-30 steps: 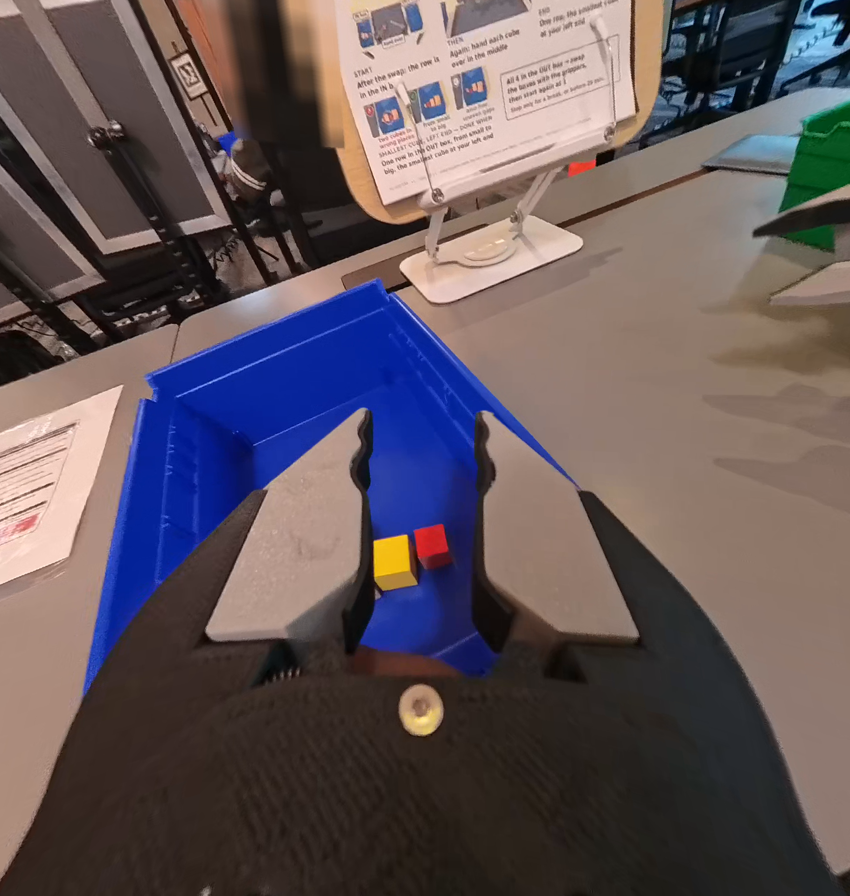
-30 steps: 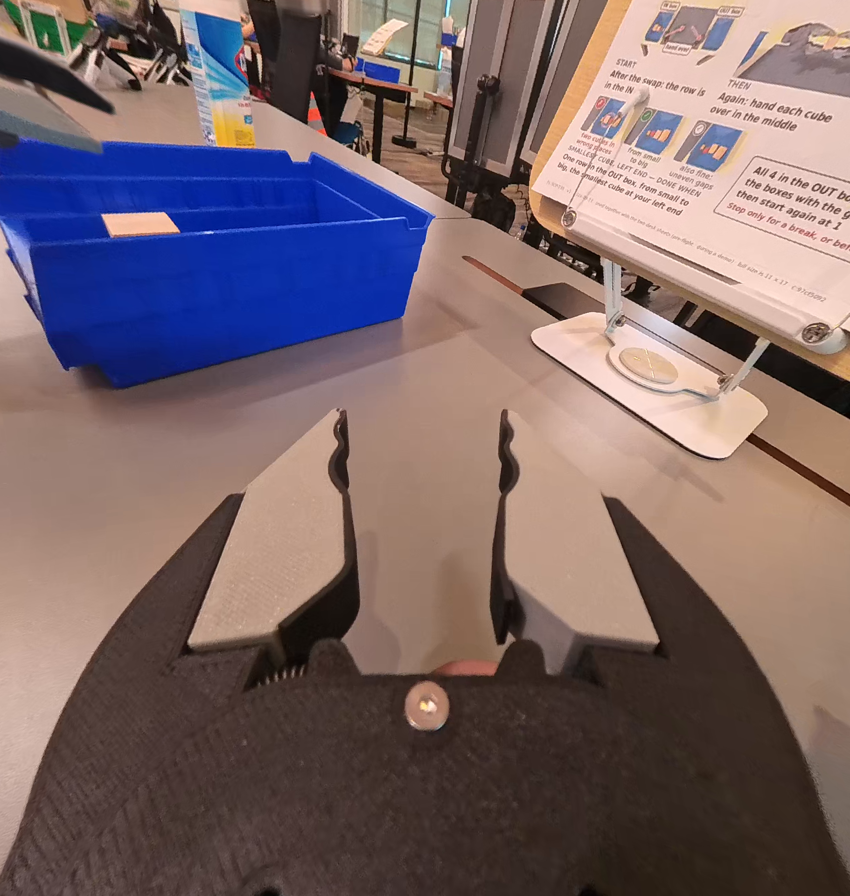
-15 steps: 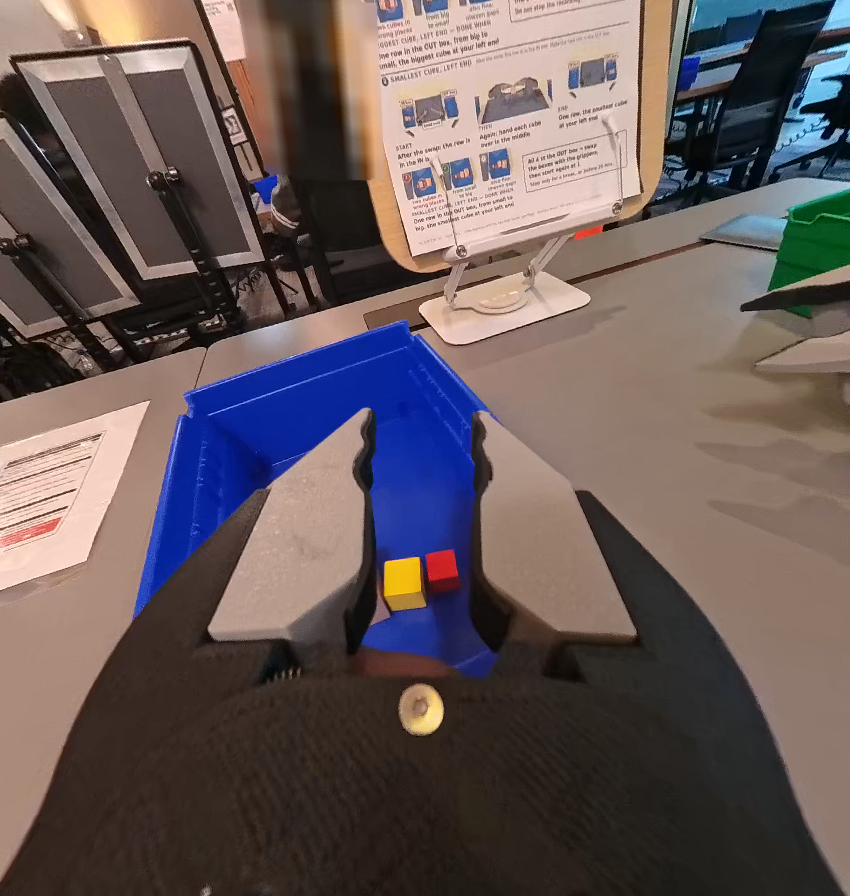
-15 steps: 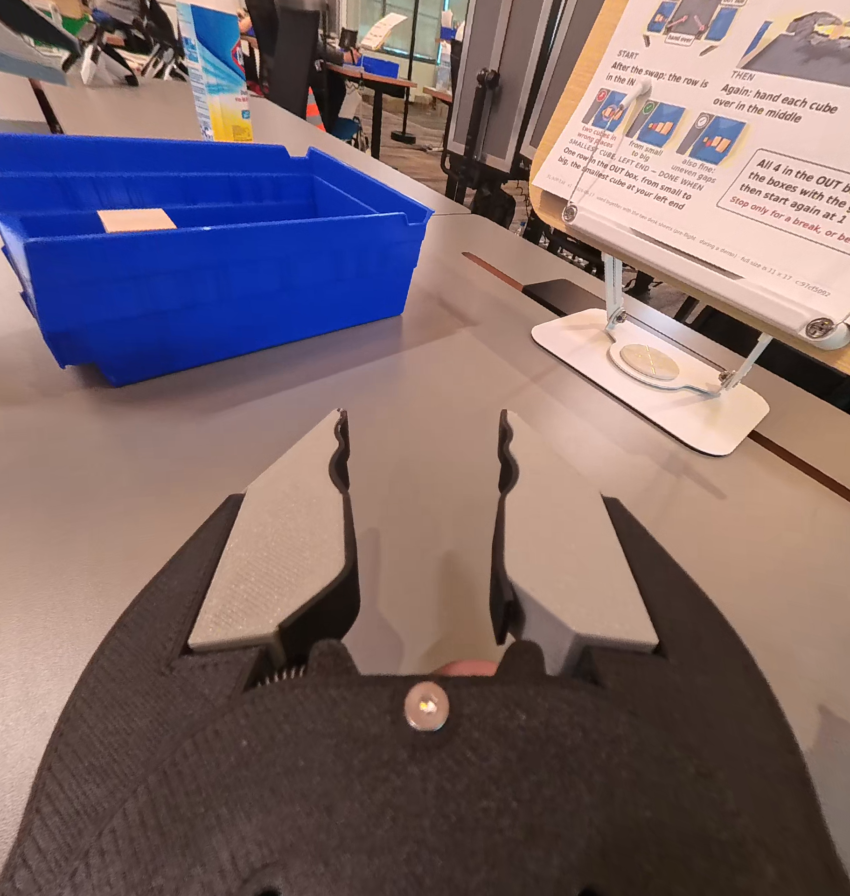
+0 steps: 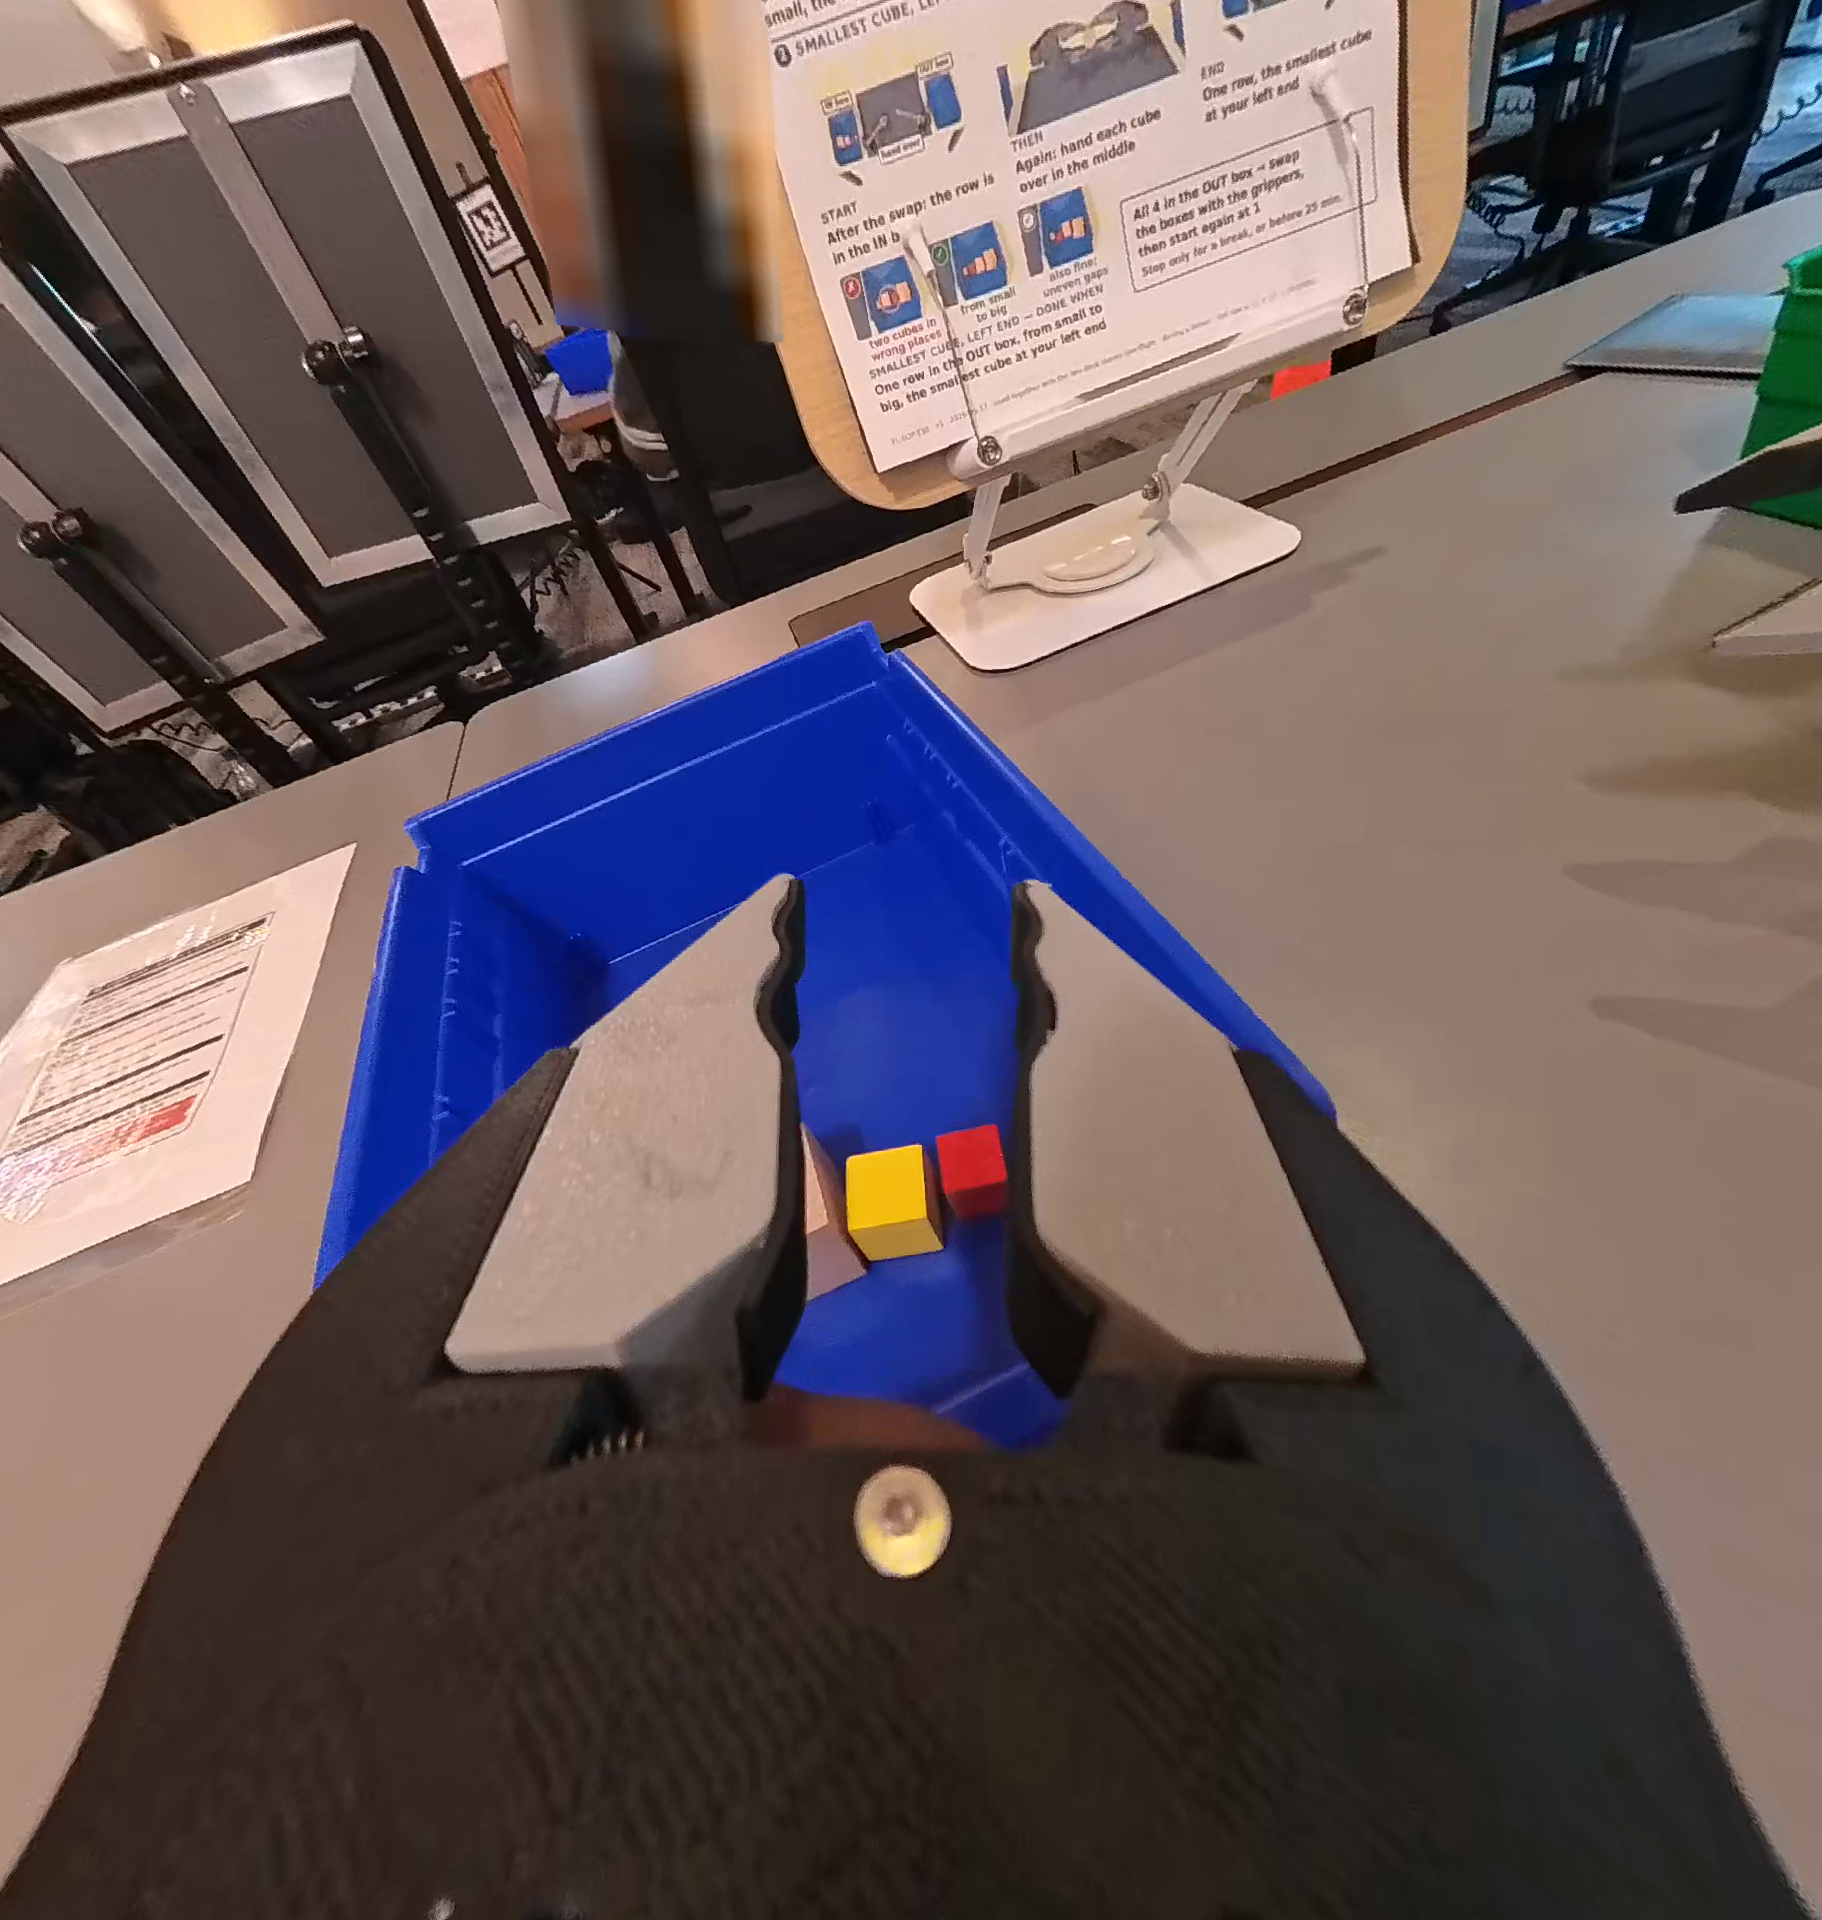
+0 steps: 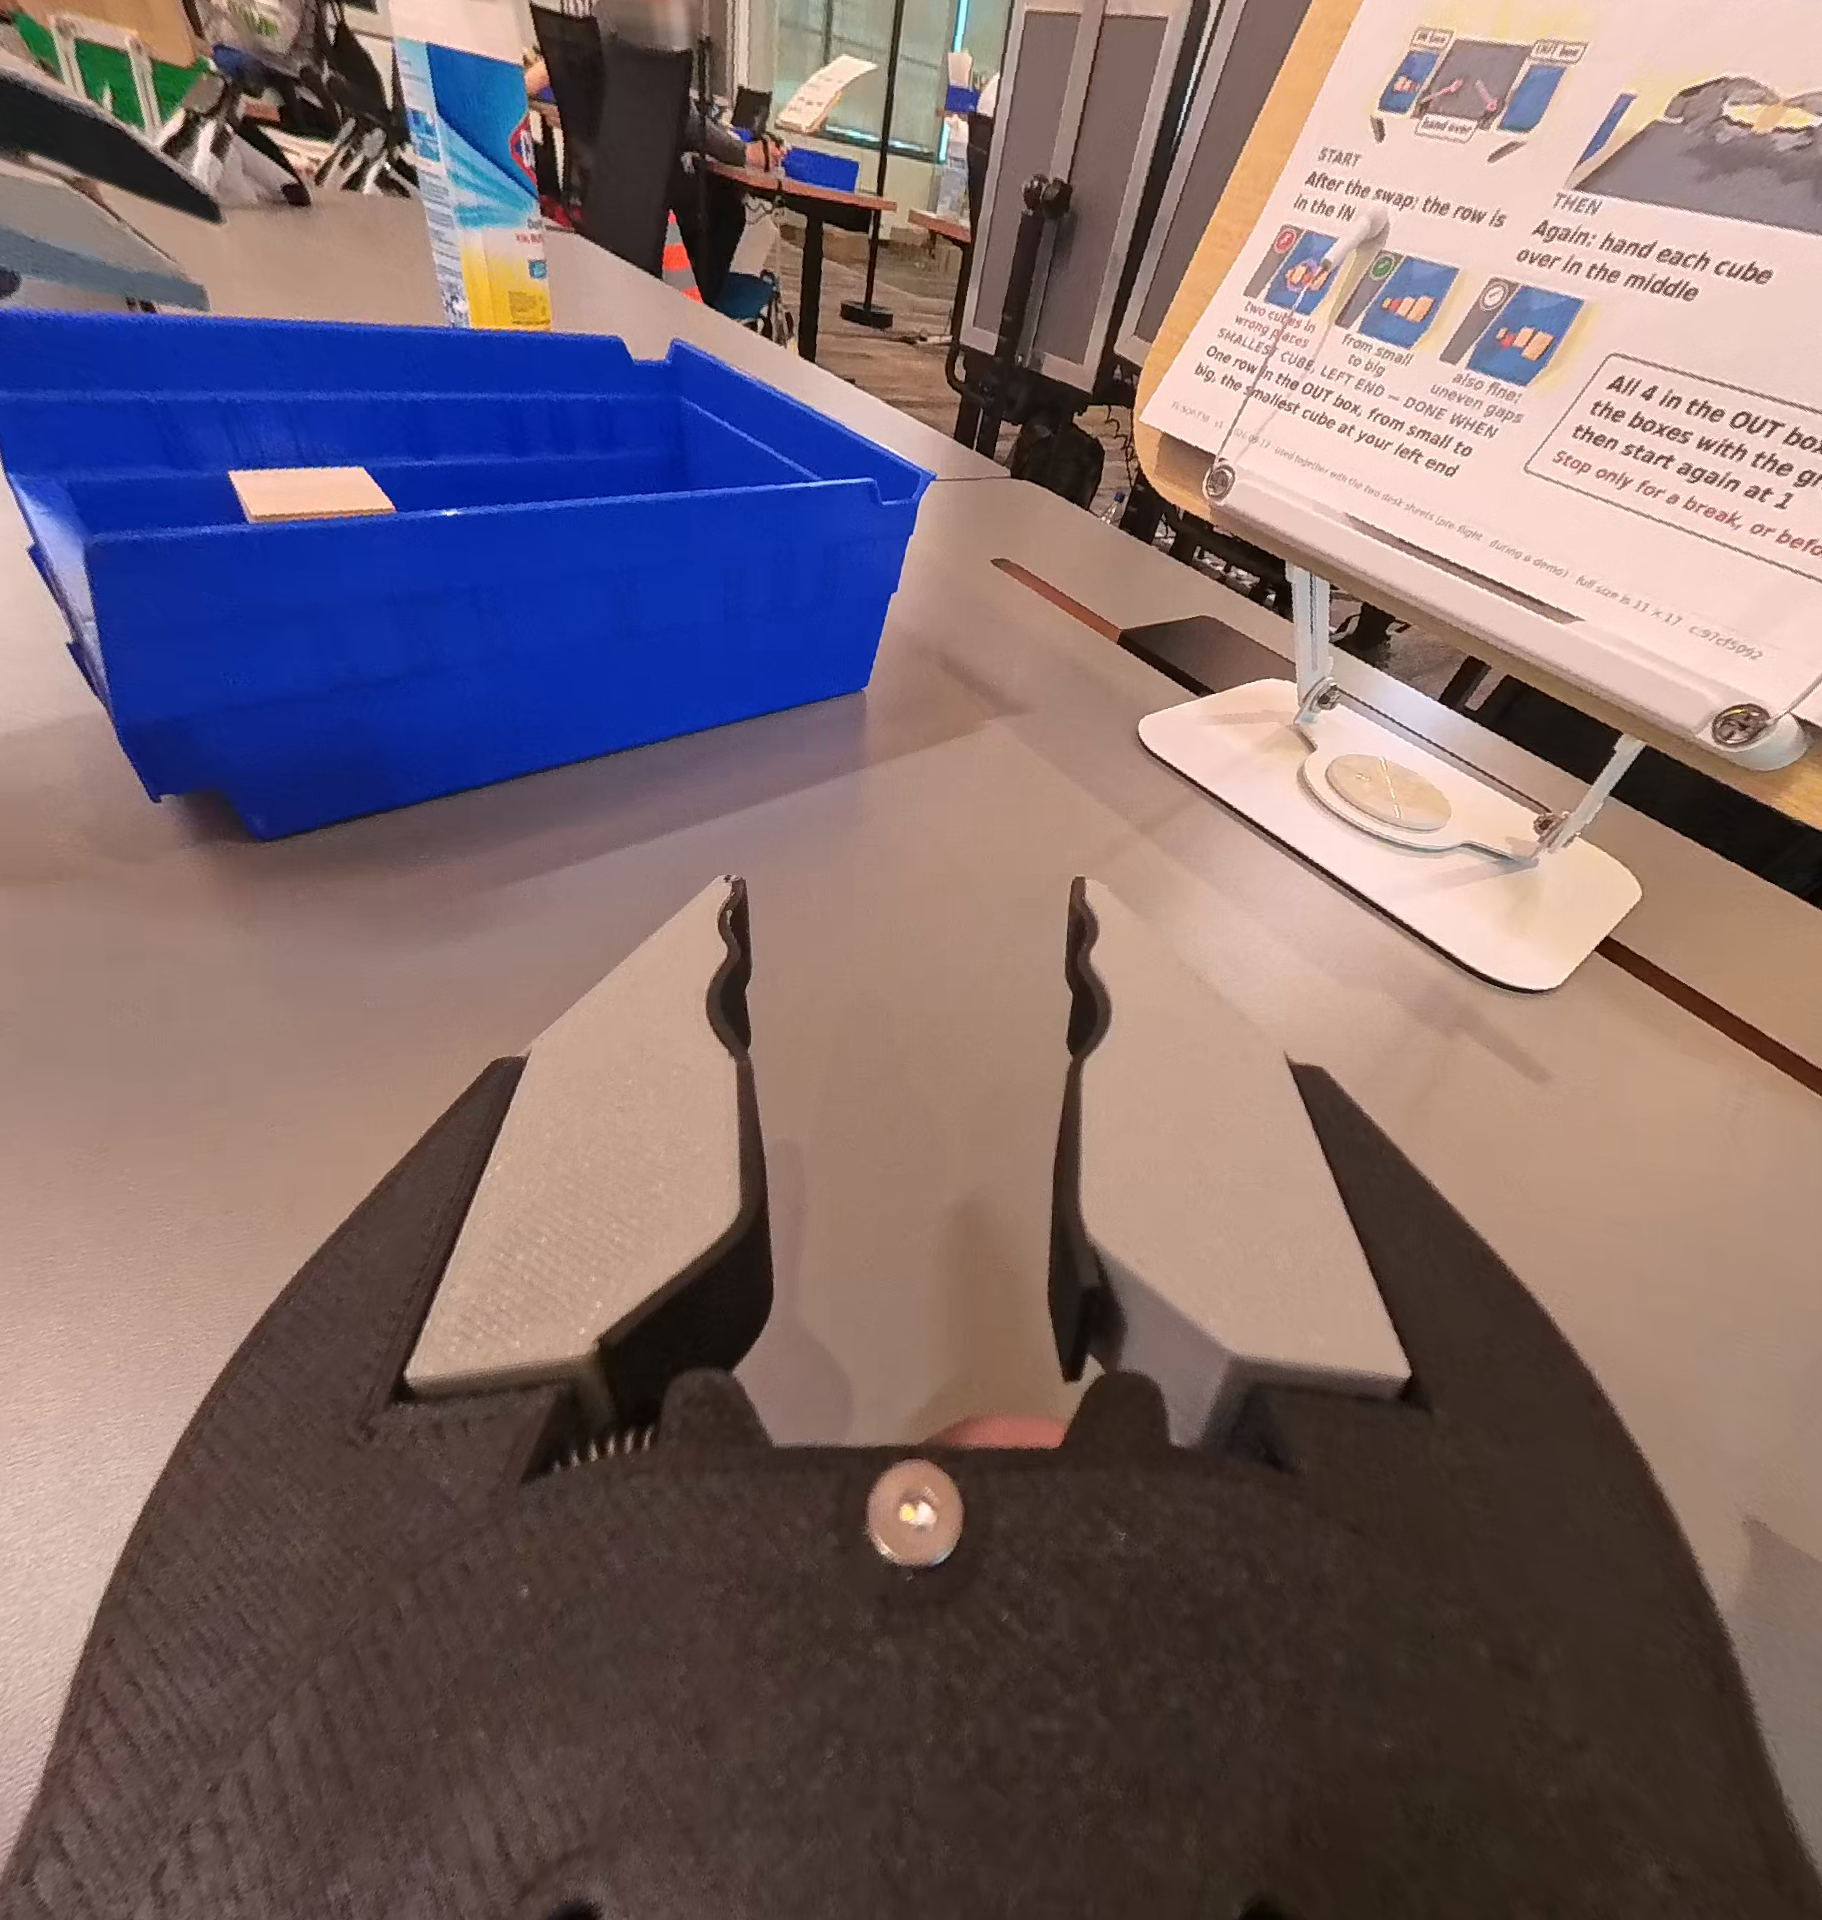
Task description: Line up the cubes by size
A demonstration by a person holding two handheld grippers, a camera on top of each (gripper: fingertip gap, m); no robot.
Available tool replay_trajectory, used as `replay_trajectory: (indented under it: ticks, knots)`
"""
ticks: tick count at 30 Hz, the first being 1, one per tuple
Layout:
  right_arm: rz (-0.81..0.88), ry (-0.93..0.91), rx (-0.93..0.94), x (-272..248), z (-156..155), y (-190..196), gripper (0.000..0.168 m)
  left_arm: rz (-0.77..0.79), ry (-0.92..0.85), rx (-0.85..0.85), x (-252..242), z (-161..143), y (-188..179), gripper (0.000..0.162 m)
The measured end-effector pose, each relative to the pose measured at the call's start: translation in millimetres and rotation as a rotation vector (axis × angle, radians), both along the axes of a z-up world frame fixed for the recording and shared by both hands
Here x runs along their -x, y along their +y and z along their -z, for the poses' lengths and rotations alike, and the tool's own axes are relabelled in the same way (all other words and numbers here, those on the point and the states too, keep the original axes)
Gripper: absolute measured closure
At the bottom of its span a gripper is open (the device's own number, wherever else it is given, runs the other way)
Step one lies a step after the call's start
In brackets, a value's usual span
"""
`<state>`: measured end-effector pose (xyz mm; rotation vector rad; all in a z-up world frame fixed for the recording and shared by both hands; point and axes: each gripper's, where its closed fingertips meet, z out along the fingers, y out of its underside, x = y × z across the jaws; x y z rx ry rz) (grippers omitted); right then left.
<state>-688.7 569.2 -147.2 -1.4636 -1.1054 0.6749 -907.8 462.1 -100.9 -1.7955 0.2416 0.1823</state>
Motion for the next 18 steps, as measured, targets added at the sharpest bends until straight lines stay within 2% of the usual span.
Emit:
replay_trajectory:
  ticks: [18]
  knots:
    - [-0.003,0.001,-0.005,0,-2,-2,0.111,0.026,0.012,0.047,-3,12,1,0.124]
